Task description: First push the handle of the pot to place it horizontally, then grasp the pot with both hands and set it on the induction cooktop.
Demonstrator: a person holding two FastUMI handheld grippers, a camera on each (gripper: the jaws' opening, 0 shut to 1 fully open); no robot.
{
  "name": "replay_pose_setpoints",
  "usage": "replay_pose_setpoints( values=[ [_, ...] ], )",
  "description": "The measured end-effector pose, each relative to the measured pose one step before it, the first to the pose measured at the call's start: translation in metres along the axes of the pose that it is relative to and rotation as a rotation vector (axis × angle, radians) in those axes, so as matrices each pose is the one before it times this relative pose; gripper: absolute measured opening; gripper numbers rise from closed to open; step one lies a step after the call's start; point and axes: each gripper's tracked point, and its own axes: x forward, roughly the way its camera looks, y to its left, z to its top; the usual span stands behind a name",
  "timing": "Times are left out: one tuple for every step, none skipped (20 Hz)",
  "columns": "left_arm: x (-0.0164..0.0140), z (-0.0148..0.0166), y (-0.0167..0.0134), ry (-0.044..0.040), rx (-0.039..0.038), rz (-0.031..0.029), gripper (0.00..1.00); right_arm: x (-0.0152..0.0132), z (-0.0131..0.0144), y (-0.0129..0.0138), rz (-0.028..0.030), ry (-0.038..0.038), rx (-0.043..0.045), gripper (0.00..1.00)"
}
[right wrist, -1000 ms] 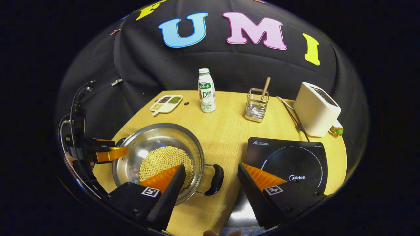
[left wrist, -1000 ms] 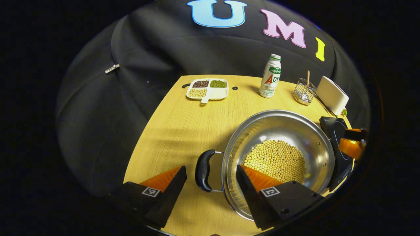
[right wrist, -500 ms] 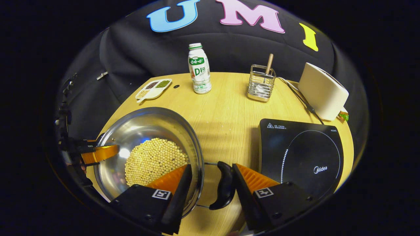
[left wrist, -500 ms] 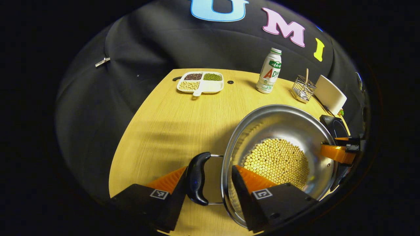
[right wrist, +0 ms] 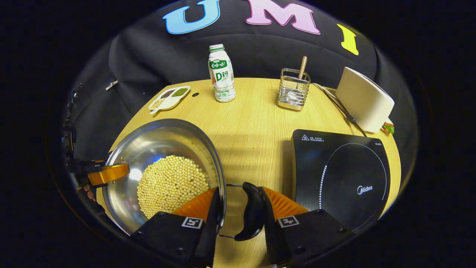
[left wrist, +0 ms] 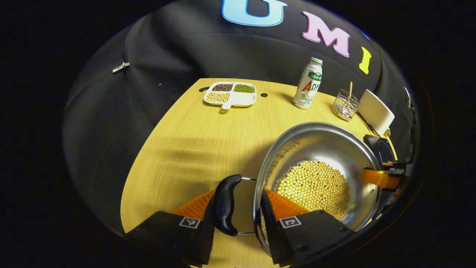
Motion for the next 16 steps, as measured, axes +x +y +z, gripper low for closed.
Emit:
replay_pose_setpoints(
  values=[
    [-0.00527,-0.00212,-0.00065,-0.00126,-0.01272,0.00054,0.61,-0.00360,-0.00050,0.00026,0.00413,0.00319,0.00673,0.58],
    [-0.00648,-0.00031,-0.00112,-0.00320,-0.00320,0.00373,0.61,-0.00644,0.00059,0.00070,0.00752,0.00127,0.00334,0.58],
    [-0.00824,-0.00017,-0.00015,-0.00470,0.00112,0.00050,0.61,-0.00784,0.00139,-0.00009,0.00492,-0.00556,-0.00352,0.58],
    [-0.00839,0.00098,-0.00206,-0.00314,0.00812,0.00035,0.61,-0.00808,0.00139,-0.00046,0.00438,-0.00461,-0.00443,0.58],
    [-0.00878,0.00074,-0.00095,0.00167,0.00629,-0.00038,0.61,-0.00720,0.00173,-0.00091,0.00124,-0.00162,0.00174,0.58],
    [-0.00747,0.00241,-0.00302,0.00422,0.00384,-0.00193,0.61,-0.00743,0.00142,-0.00200,-0.00142,0.00160,0.00396,0.58],
    [-0.00771,0.00062,-0.00411,0.00550,0.00401,-0.00367,0.61,-0.00870,0.00149,-0.00254,-0.00386,-0.00460,0.00303,0.58],
    [-0.00685,0.00140,-0.00467,0.00471,0.00173,-0.00321,0.61,-0.00862,0.00027,-0.00319,-0.00320,0.00045,-0.00084,0.58],
    [-0.00580,0.00134,-0.00481,0.00229,-0.00006,-0.00083,0.61,-0.00692,-0.00052,-0.00341,-0.00053,-0.00117,0.00452,0.58],
    [-0.00600,0.00085,-0.00513,0.00160,0.00371,-0.00021,0.61,-0.00632,-0.00105,-0.00374,0.00126,0.00576,0.00508,0.58],
    [-0.00525,-0.00044,-0.00535,0.00199,0.00578,0.00086,0.61,-0.00539,-0.00093,-0.00472,0.00250,0.00482,0.00624,0.58],
    [-0.00430,0.00160,-0.00534,-0.00231,0.00320,0.00109,0.61,-0.00611,0.00042,-0.00457,0.00161,0.00161,0.00318,0.58],
    [-0.00540,-0.00014,-0.00689,0.00224,0.00219,0.00025,0.60,-0.00600,0.00183,-0.00496,-0.00072,-0.00532,-0.00096,0.58],
    [-0.00505,0.00099,-0.00763,-0.00162,-0.00063,0.00015,0.61,-0.00600,0.00290,-0.00659,-0.00402,-0.00980,-0.00866,0.58],
    [-0.00368,0.00043,-0.00719,0.00003,-0.00160,-0.00181,0.61,-0.00666,0.00190,-0.00744,-0.00501,-0.00876,-0.00456,0.58],
    [-0.00318,0.00059,-0.00885,0.00045,-0.00286,-0.00493,0.60,-0.00565,0.00136,-0.00740,-0.00200,-0.00131,0.00359,0.58]
  ],
)
